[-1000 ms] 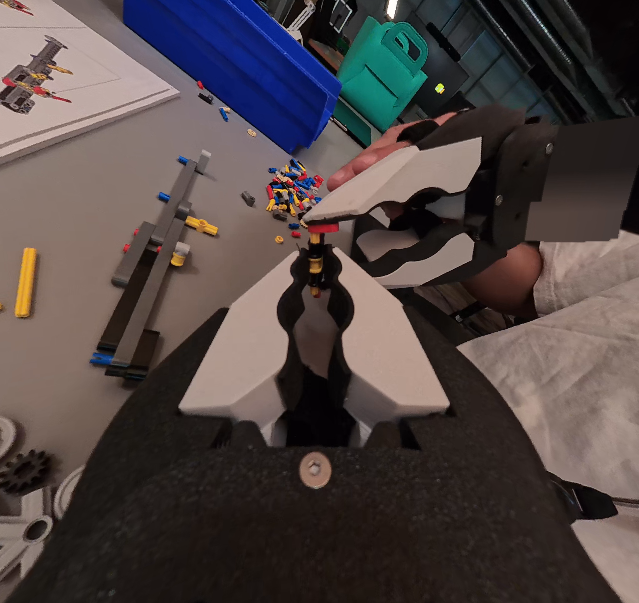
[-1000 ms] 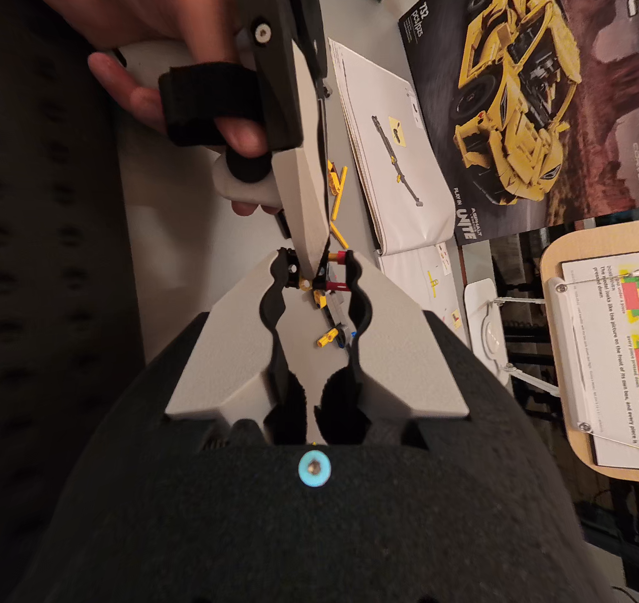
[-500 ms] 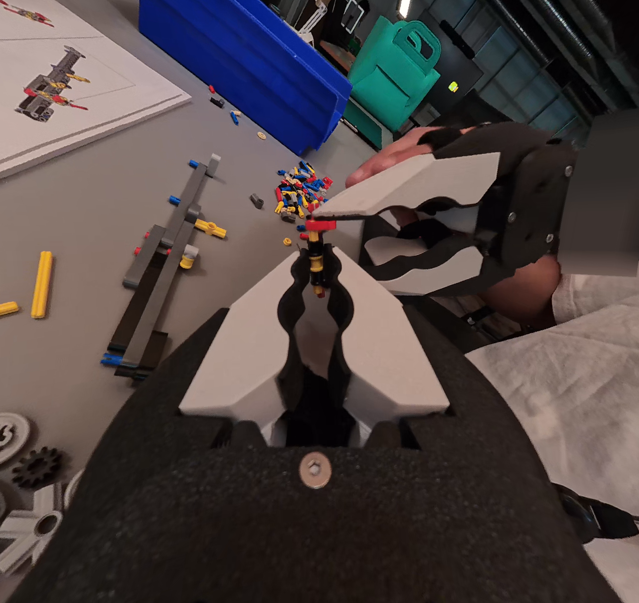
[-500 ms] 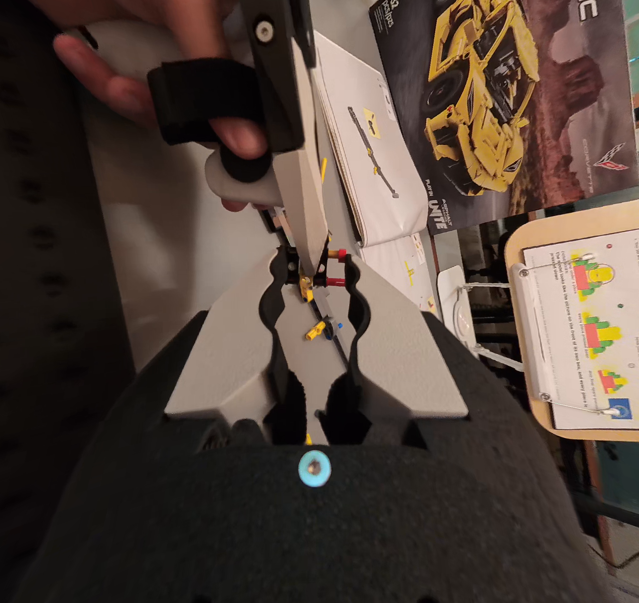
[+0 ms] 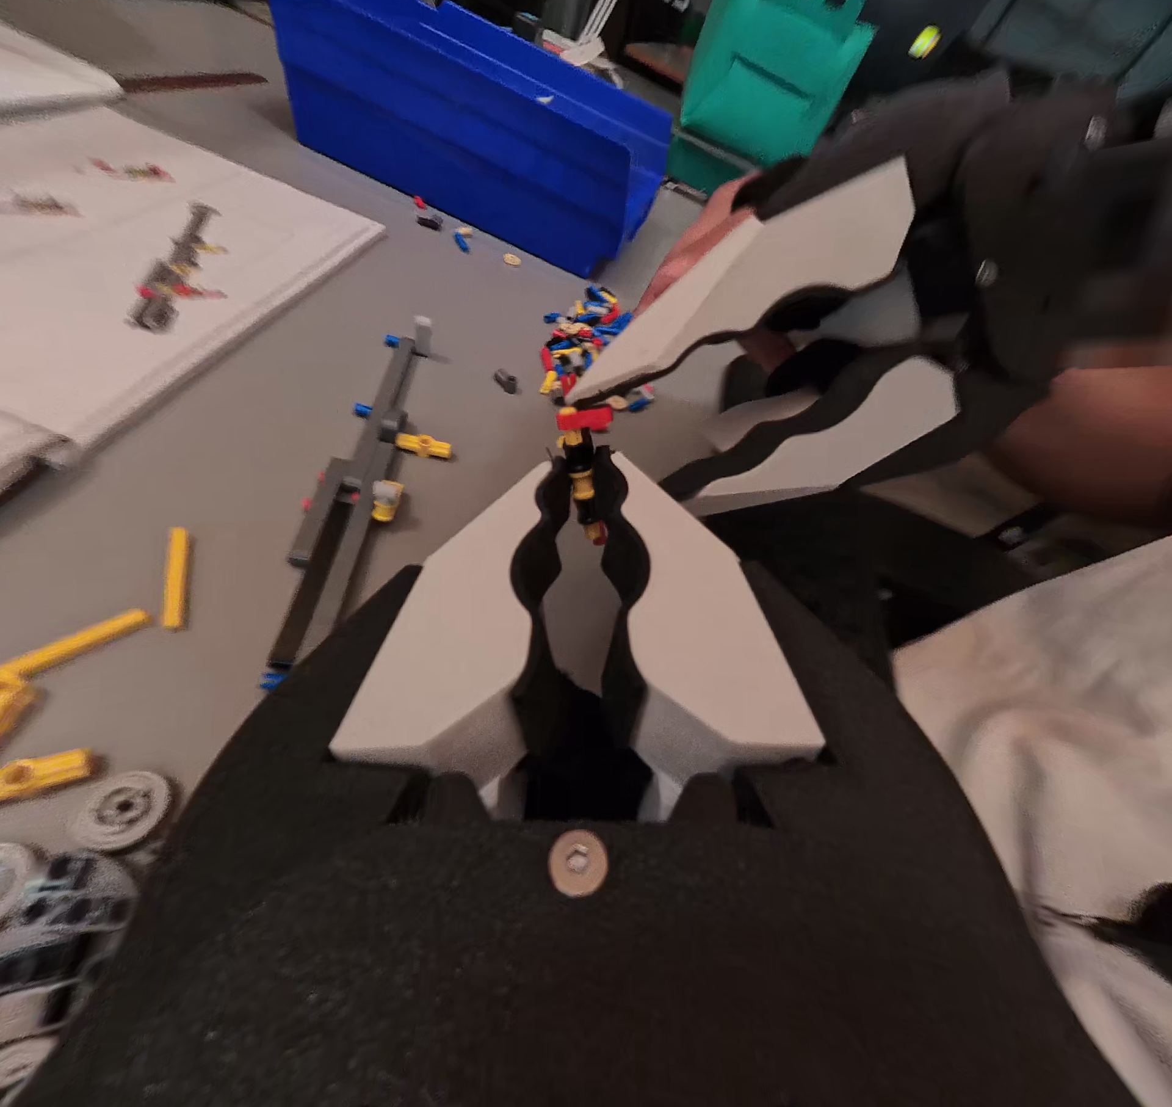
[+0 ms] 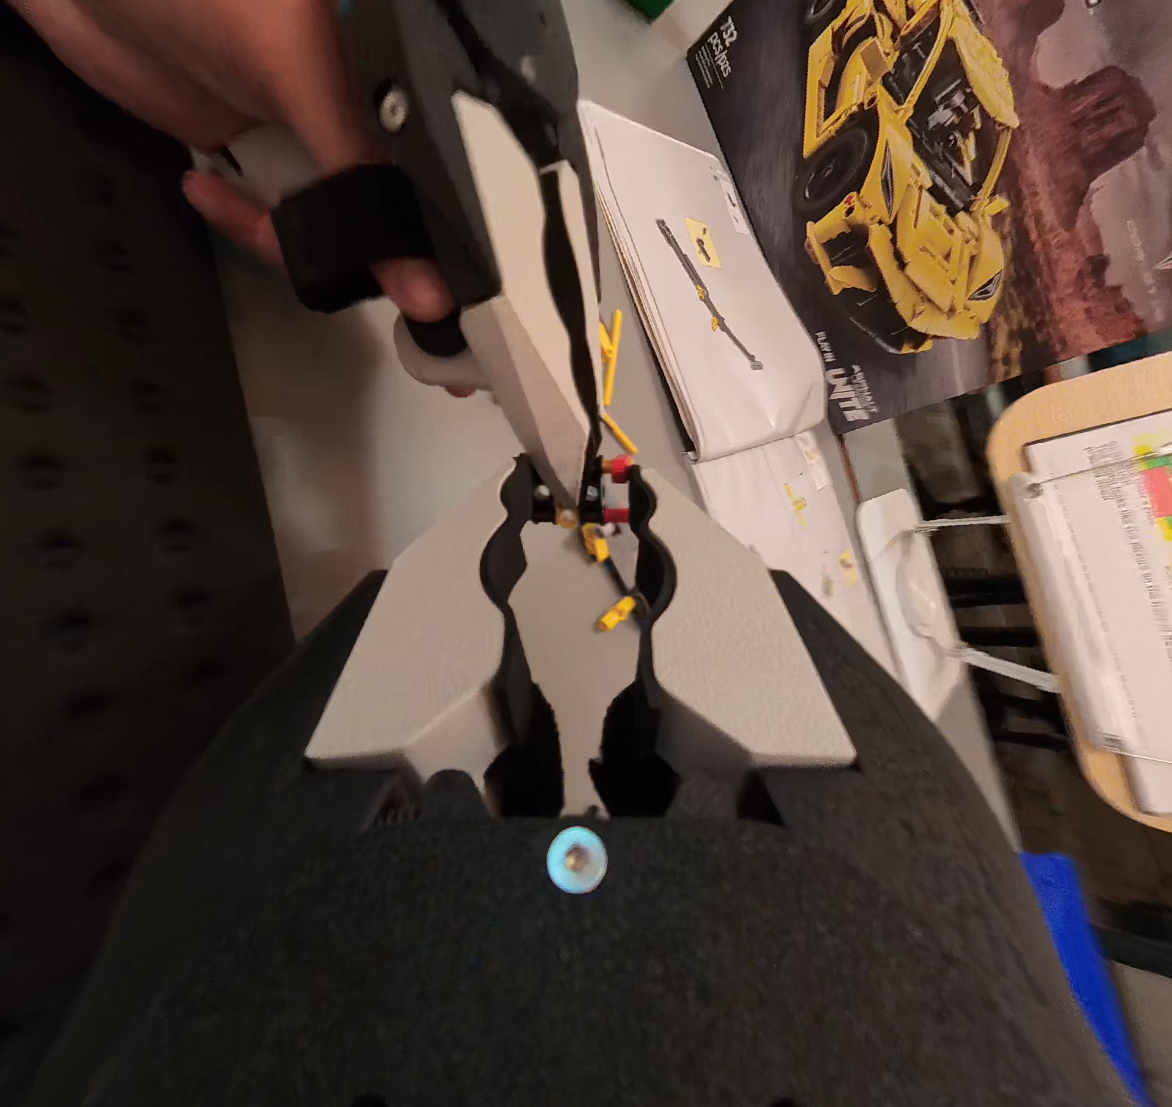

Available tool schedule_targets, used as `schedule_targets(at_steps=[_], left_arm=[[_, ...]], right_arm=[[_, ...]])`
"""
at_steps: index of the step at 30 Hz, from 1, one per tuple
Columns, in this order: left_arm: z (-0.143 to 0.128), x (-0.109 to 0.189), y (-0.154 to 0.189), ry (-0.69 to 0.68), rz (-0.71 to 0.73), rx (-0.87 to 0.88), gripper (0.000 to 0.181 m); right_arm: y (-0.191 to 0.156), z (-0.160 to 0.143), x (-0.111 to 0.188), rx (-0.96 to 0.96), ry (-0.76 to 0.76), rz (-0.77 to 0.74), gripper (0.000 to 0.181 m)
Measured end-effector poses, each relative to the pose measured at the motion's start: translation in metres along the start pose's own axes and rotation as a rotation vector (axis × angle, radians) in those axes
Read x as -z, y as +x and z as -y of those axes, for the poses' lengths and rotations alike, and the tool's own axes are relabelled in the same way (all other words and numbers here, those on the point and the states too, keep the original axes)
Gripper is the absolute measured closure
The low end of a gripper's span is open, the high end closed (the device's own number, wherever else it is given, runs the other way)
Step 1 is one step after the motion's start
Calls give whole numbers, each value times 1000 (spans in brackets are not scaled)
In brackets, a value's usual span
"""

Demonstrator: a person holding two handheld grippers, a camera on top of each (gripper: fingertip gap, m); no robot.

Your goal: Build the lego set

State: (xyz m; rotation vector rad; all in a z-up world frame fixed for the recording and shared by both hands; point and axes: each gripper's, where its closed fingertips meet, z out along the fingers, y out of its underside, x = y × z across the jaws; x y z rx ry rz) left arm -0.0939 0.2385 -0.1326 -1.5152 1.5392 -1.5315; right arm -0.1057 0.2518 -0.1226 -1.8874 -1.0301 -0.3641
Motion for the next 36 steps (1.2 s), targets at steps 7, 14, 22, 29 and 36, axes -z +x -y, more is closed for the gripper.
schedule_targets(at_steps=[7, 14, 22, 29, 36], left_arm=[[-6, -2, -6, -96, 330, -636, 175], [7, 4, -11, -93, 567, -942, 176], [6, 3, -9, -128, 629, -1063, 175], [6, 4, -9, -154, 661, -1099, 175], [5, 2, -7, -173, 684, -1147, 175]], right_arm=[[-2, 2, 27, -401, 71, 374, 148], [-3, 0, 17, -606, 86, 410, 167], [-3, -3, 17, -678, 115, 380, 175], [-4, -1, 15, -686, 111, 317, 176], [-7, -4, 13, -629, -7, 203, 176]])
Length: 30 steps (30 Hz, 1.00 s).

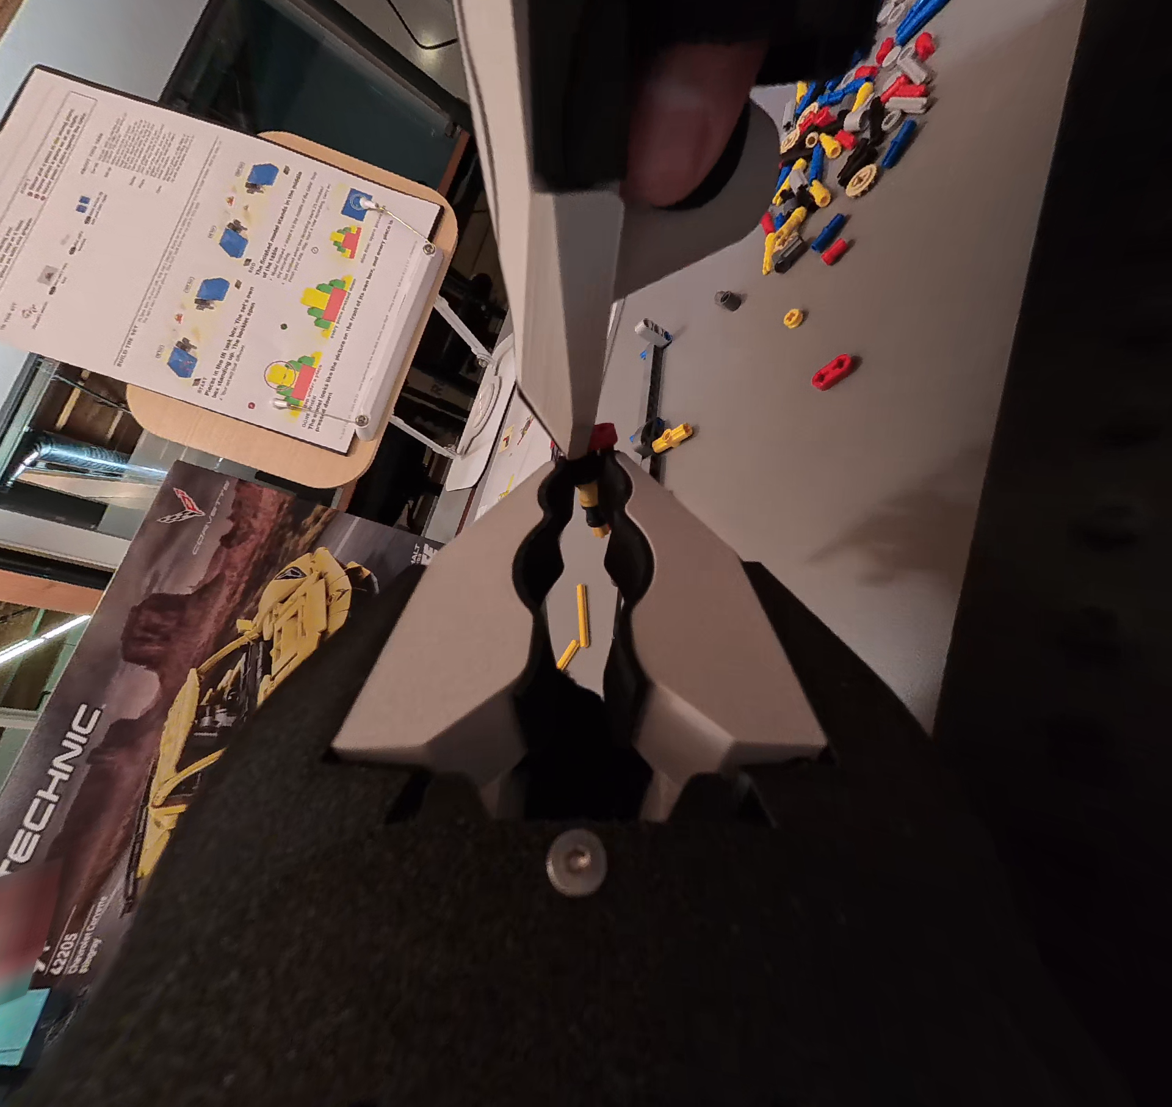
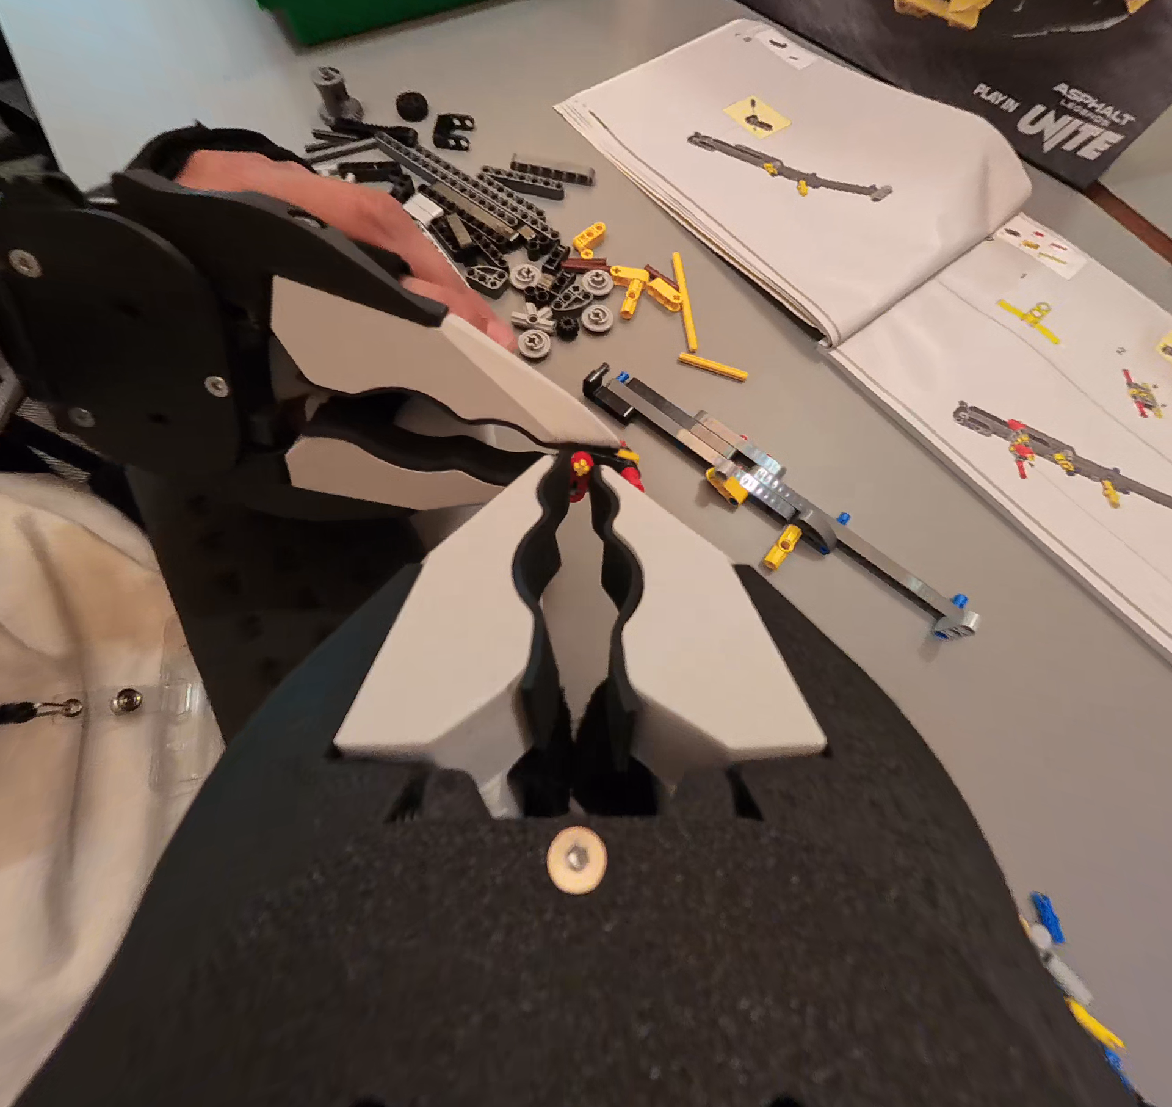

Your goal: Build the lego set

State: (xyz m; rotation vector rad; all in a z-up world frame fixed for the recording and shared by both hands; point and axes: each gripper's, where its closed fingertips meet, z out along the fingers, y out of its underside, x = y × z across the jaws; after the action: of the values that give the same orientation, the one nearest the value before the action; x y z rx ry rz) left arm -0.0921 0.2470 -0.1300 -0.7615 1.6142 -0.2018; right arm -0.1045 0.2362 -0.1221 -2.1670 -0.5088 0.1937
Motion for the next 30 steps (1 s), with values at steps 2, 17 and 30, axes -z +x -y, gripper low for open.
schedule_targets(at_steps=[2, 17, 30], left_arm=[[0, 0, 1, -3, 0, -5, 175], [14, 6, -15, 85, 71, 144, 174], [36, 38, 13, 300, -1004, 441, 134]], right_arm=[[0, -1, -1, -4, -16, -24, 176], [-1, 15, 15, 218, 49, -126, 175], [-29, -6, 33, 1037, -2, -71, 176]])
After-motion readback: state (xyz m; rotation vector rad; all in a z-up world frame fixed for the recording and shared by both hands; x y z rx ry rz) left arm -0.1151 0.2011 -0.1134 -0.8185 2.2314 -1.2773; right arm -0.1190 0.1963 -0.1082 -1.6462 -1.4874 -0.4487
